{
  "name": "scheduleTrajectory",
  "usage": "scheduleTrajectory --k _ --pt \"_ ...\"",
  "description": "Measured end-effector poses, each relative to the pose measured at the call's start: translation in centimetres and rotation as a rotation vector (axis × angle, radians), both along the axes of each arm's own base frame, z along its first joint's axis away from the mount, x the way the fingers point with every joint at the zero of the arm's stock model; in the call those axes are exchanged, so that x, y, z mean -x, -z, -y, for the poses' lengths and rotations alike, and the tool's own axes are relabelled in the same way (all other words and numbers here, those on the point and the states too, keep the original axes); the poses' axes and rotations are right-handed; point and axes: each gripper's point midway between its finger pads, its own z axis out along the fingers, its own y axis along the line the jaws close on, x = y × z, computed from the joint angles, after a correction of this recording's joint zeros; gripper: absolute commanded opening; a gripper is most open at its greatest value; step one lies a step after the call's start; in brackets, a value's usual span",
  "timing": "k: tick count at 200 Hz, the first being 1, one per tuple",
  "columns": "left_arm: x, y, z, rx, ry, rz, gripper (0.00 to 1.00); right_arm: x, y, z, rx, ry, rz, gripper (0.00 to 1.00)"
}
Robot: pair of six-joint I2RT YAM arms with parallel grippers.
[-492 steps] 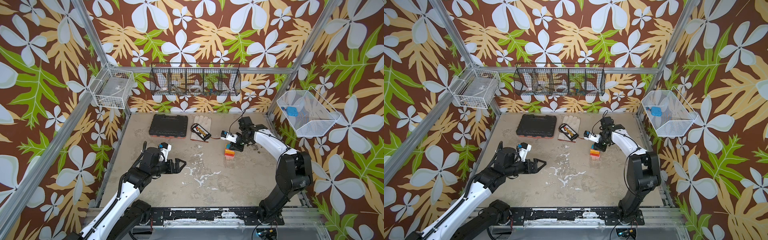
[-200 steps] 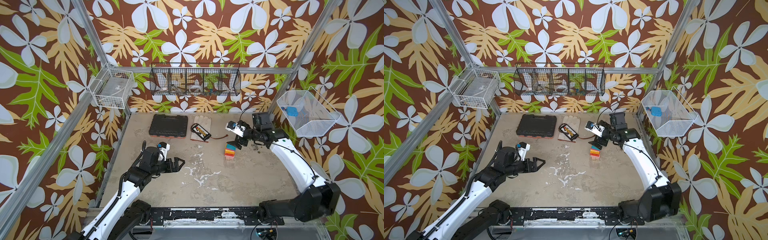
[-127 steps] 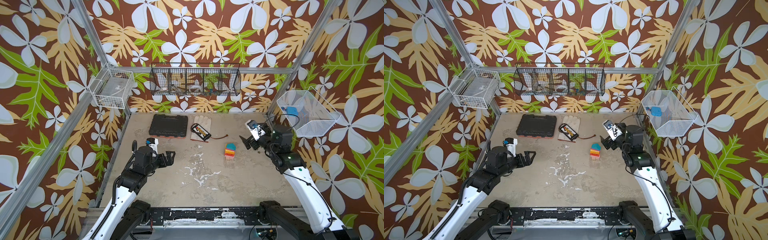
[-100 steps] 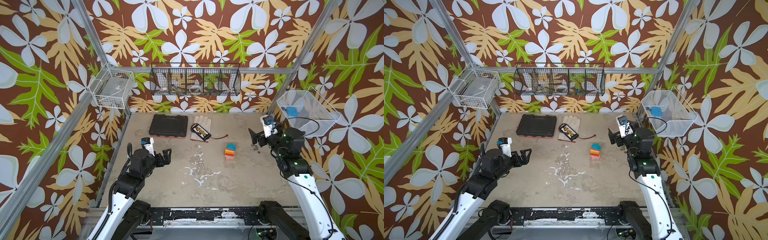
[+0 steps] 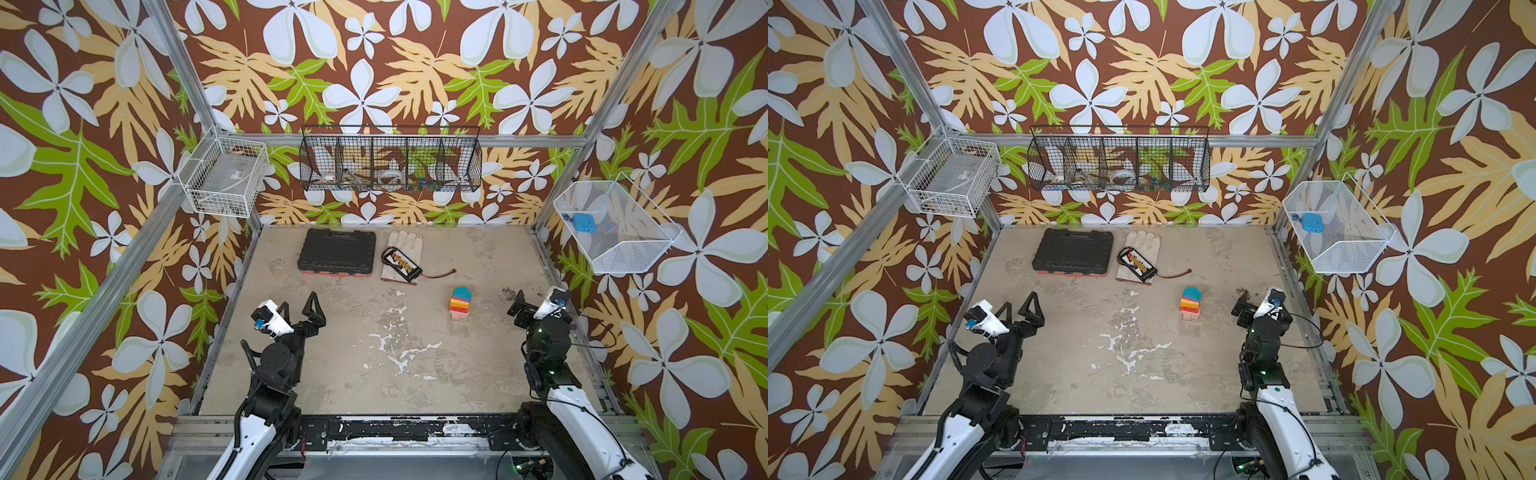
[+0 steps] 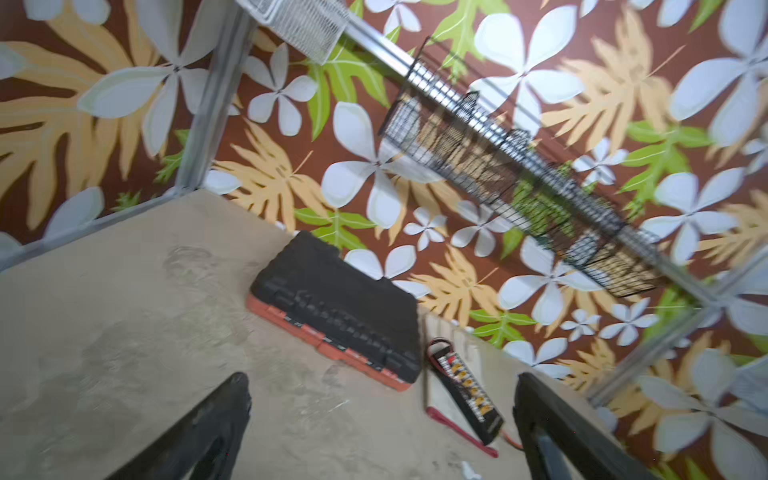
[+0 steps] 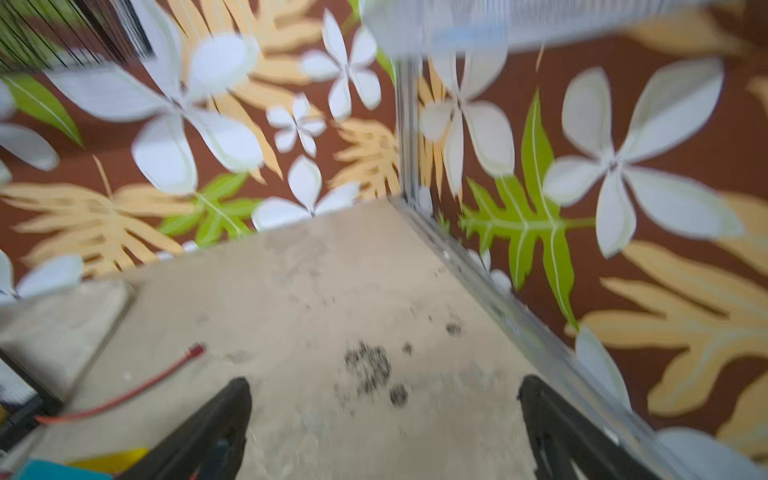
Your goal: Build the wood block tower
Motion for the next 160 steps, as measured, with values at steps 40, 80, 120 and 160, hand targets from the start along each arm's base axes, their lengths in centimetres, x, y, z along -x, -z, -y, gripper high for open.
scheduleTrajectory --k 40,80,120,160 --pt "-1.9 5.2 -1.4 -0.203 -0.121 -0.169 1.00 -2.3 5.5 0.7 0.000 0.033 -0.172 1.00" --pt "-1.2 5.5 -3.0 -0.303 -0.213 -0.120 1.00 -4.6 4.2 0.8 0.004 0.037 -0.122 1.00" --pt "-2.4 8.1 -4.2 -0.419 -0.300 -0.229 1.00 -5.2 4.8 0.4 -0.001 0.010 -0.099 1.00" --pt "-3.0 7.8 -4.5 -0.455 -0.311 -0.196 1.00 -5.5 3.9 0.0 0.001 -0.012 -0.059 1.00"
